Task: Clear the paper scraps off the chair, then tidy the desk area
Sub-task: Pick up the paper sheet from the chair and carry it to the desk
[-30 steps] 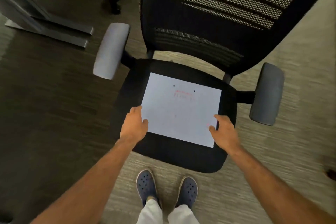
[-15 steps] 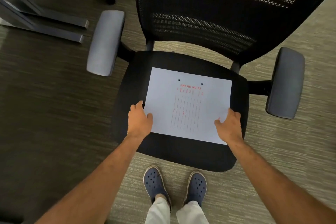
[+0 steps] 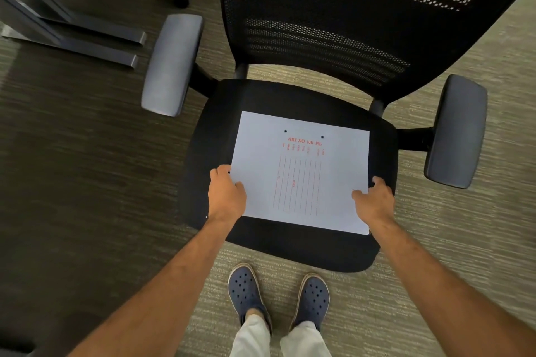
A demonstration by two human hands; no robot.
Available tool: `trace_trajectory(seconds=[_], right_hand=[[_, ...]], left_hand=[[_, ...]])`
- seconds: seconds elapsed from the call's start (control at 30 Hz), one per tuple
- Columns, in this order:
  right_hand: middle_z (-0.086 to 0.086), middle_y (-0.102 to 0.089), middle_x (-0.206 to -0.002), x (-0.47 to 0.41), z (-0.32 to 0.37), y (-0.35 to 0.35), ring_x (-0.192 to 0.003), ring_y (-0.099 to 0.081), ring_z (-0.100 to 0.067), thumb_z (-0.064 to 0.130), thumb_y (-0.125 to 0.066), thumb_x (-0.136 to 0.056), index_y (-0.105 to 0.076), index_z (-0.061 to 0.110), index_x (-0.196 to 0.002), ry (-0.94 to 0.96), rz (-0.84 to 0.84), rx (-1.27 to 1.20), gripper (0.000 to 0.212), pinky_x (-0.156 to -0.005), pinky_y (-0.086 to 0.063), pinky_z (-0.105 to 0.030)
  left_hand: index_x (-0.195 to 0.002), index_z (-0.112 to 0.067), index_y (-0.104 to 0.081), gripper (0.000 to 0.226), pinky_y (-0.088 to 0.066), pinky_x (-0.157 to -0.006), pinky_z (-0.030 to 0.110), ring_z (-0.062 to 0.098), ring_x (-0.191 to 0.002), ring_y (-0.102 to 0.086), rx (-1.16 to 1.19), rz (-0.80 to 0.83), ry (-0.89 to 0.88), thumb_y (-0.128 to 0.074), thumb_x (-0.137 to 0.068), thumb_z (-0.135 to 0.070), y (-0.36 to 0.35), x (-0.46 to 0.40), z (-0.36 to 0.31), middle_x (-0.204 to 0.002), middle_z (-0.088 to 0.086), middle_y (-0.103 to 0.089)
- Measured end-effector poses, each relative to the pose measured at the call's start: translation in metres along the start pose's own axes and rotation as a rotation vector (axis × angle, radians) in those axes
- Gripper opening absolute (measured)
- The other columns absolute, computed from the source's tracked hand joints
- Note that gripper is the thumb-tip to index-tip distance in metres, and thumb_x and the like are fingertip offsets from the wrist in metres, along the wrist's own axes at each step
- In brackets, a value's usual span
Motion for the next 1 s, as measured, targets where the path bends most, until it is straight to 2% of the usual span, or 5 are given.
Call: trace_trajectory(seconds=[0.13, 0.23, 0.57, 0.77, 1.0], right_hand=[[-0.019, -0.059, -0.122, 0.005, -0.007, 0.004, -0.102, -0.062, -0.036, 0.013, -0.065, -0.089, -0.052, 0.007, -0.129, -0.022, 0.029, -0.099, 0.042, -0.084, -0.057, -0.05], [-0.014, -0.062, -0.117, 0.011, -0.011, 0.007, -0.097, -0.064, -0.032, 0.012, -0.06, -0.092, -0.05, 0.011, -0.123, -0.025, 0.049, -0.211, 0.032, -0.078, -0.058, -0.044], [0.0, -0.061, -0.113, 0.043, 0.025, 0.037, -0.099, -0.061, -0.022, 0.015, -0.053, -0.098, -0.048, 0.021, -0.122, 0.153, 0.074, -0.28, 0.026, -0.064, -0.048, -0.028], [0.005, -0.064, -0.106, 0.084, 0.082, 0.077, -0.091, -0.063, -0.012, 0.013, -0.054, -0.096, -0.05, 0.031, -0.113, 0.266, 0.159, -0.416, 0.025, -0.06, -0.046, -0.028], [0.006, -0.066, -0.102, 0.181, 0.16, 0.152, -0.091, -0.065, -0.015, 0.013, -0.057, -0.092, -0.051, 0.05, -0.095, 0.401, 0.303, -0.464, 0.037, -0.063, -0.049, -0.03]], left_hand=[[-0.126, -0.015, -0.052, 0.038, -0.055, -0.092, 0.04, 0.024, -0.106, -0.056, -0.01, 0.027, 0.045, -0.066, -0.091, -0.007, 0.003, 0.003, 0.009, -0.121, 0.006, -0.052], [-0.121, -0.013, -0.056, 0.033, -0.057, -0.088, 0.039, 0.026, -0.1, -0.06, 0.055, 0.083, 0.117, -0.062, -0.09, -0.005, 0.003, 0.006, 0.023, -0.12, 0.008, -0.057], [-0.11, -0.023, -0.046, 0.021, -0.041, -0.055, 0.018, 0.008, -0.077, -0.054, 0.188, 0.033, 0.208, -0.057, -0.096, -0.013, 0.039, 0.034, 0.029, -0.094, -0.008, -0.055], [-0.114, -0.024, -0.047, 0.022, -0.045, -0.076, 0.032, 0.019, -0.093, -0.055, 0.2, -0.032, 0.185, -0.058, -0.096, -0.018, 0.122, 0.058, 0.009, -0.106, -0.003, -0.055], [-0.124, -0.018, -0.059, 0.033, -0.054, -0.079, 0.038, 0.02, -0.096, -0.061, 0.378, -0.097, 0.205, -0.059, -0.091, -0.015, 0.259, 0.141, -0.026, -0.111, 0.0, -0.063]])
Point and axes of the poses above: each hand's wrist, its own x-axis away from the middle knuckle, its own y-axis out of the back of the hand, z = x × y, the point moved 6 cm from there along -x, towards the middle knuckle
